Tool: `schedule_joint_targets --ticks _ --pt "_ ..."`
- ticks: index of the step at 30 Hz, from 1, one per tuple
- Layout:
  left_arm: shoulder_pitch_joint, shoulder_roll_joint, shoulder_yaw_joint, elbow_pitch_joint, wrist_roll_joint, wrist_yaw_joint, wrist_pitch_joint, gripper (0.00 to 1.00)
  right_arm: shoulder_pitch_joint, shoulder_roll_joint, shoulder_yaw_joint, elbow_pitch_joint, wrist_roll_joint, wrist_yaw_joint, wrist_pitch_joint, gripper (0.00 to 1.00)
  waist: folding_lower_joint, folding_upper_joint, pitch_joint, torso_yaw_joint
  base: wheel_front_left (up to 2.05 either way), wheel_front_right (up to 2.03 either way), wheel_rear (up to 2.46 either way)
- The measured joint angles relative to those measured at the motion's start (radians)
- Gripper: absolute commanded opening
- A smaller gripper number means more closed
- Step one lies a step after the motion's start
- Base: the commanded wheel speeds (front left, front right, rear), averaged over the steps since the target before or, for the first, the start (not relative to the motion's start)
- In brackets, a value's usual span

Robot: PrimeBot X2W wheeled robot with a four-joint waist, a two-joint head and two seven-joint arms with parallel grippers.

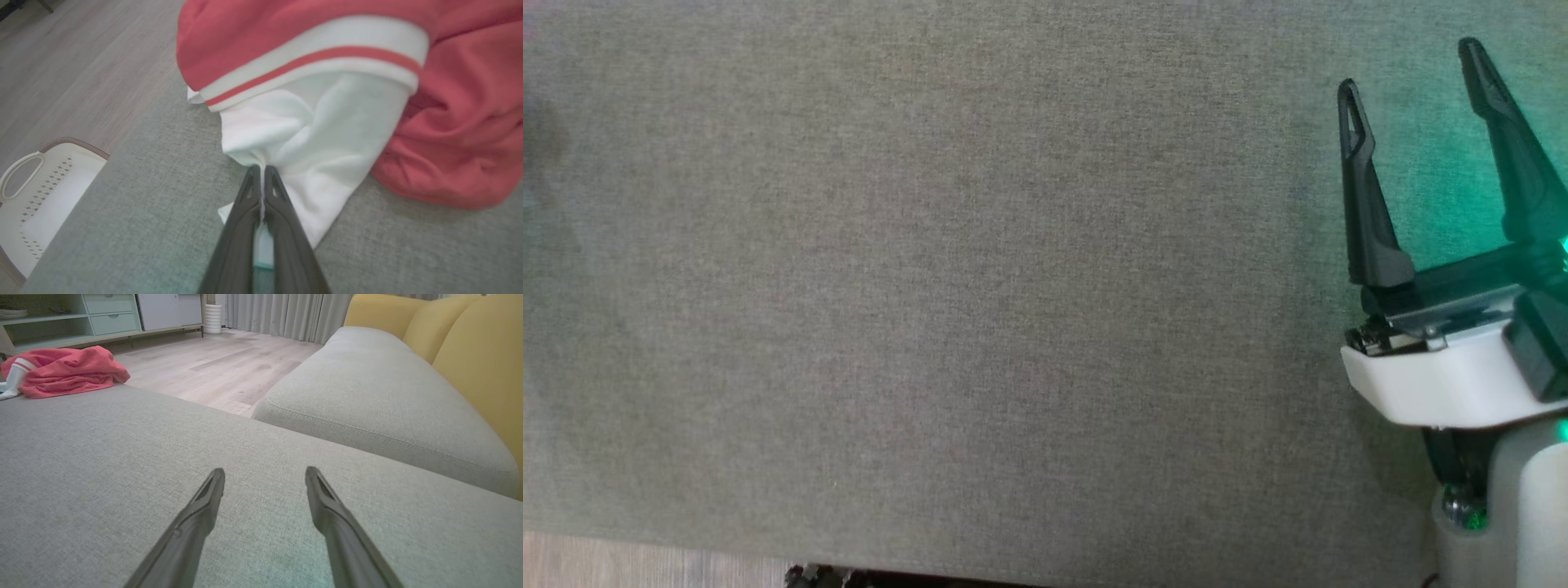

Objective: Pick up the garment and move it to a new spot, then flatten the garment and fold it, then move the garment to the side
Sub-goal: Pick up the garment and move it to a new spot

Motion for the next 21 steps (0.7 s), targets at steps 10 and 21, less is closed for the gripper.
schedule_joint_targets --ticks 10,21 --pt "0.001 0.023 -0.030 0.042 0.021 -0.041 -0.050 0.00 -0.027 0.000 -0.004 0.071 0.049 0.000 -0.055 1.00 0.0000 0.0000 -0.073 -0.008 0.00 0.00 0.00" --pt "-0.026 0.103 -0.124 -0.019 0.069 -0.078 -0.077 0.00 -0.017 0.000 -0.038 0.227 0.158 0.000 -0.161 1.00 -0.0001 0.0001 -0.263 -0.042 0.00 0.00 0.00"
